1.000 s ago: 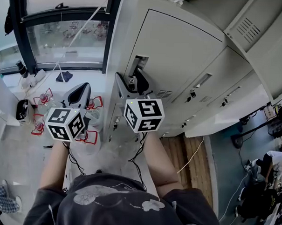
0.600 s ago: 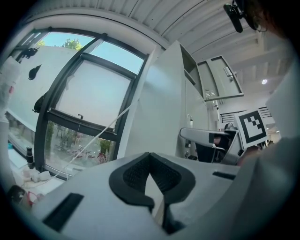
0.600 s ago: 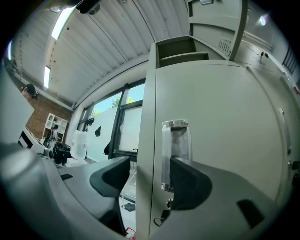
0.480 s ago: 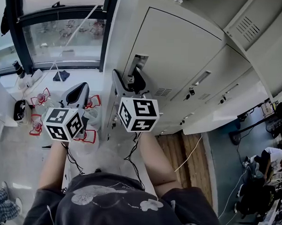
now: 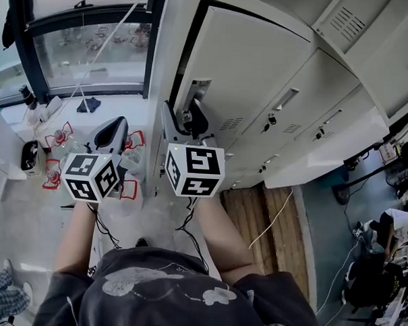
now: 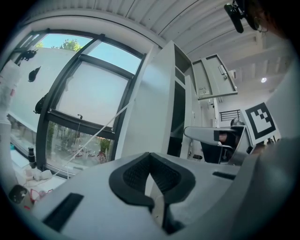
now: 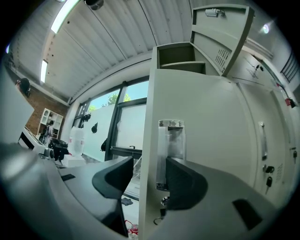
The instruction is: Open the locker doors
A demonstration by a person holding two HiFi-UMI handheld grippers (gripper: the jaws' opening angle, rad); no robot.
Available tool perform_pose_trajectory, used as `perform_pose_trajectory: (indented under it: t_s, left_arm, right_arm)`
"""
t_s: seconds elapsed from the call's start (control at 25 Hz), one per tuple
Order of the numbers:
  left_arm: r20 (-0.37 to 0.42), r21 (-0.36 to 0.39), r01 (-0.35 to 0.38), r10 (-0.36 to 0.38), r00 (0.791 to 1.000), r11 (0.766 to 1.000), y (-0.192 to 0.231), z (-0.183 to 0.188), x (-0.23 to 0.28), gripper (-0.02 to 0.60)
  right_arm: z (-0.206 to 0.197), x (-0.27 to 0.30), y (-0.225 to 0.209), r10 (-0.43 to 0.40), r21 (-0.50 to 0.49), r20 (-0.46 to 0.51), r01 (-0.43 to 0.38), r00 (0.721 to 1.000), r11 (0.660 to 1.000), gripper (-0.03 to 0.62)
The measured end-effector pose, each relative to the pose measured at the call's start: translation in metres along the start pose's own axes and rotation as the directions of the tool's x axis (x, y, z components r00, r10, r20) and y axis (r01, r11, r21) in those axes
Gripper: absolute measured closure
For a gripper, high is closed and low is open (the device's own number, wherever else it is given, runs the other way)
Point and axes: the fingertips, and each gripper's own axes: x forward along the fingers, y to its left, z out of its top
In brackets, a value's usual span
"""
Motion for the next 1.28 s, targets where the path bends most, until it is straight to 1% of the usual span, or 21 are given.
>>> perform_pose_trajectory:
  t_s: [0.16, 0.36, 0.44, 0.56, 0.8, 1.04, 1.28]
  left_arm:
    - [0.001, 0.0, 0.007, -0.007, 1.0, 1.0, -0.019, -0.002, -0.005, 0.574]
    - [-0.003, 0.0, 0.01, -0.01, 1.0, 1.0, -0.043, -0.005, -0.016, 0.574]
    - [-0.004, -0.001, 0.006, -0.006, 1.0, 1.0, -0.051, -0.006, -0.021, 0.574]
    - [-0.007, -0.012, -0.003, 0.003, 1.0, 1.0, -0.062, -0.007, -0.03, 0.574]
    - [-0.016, 0.003, -0.01, 0.01, 1.0, 1.0, -0.087, -0.008, -0.044, 0.574]
    - [-0.023, 0.011, -0.017, 0.018, 1.0, 1.0, -0.103, -0.01, -0.059, 0.572]
    - [-0.03, 0.021, -0.007, 0.007, 1.0, 1.0, -0.124, -0.014, -0.061, 0.572]
  right_arm:
    - [0.001, -0.018, -0.001, -0.011, 0.001, -0.017, 0.011, 1.0, 1.0, 0.367]
    - [-0.003, -0.038, -0.008, -0.019, 0.025, -0.051, 0.021, 0.998, 0.999, 0.413]
    - [-0.003, -0.045, -0.011, -0.025, 0.032, -0.062, 0.027, 0.998, 0.999, 0.424]
    - [-0.003, -0.053, -0.016, -0.027, 0.046, -0.089, 0.031, 0.996, 0.998, 0.457]
    - [-0.001, -0.067, -0.021, 0.0, 0.08, -0.108, 0.009, 0.994, 0.997, 0.459]
    - [0.001, -0.088, -0.024, 0.056, 0.12, -0.114, -0.042, 0.992, 0.992, 0.457]
    - [0.001, -0.108, -0.031, 0.101, 0.116, -0.114, -0.088, 0.988, 0.989, 0.456]
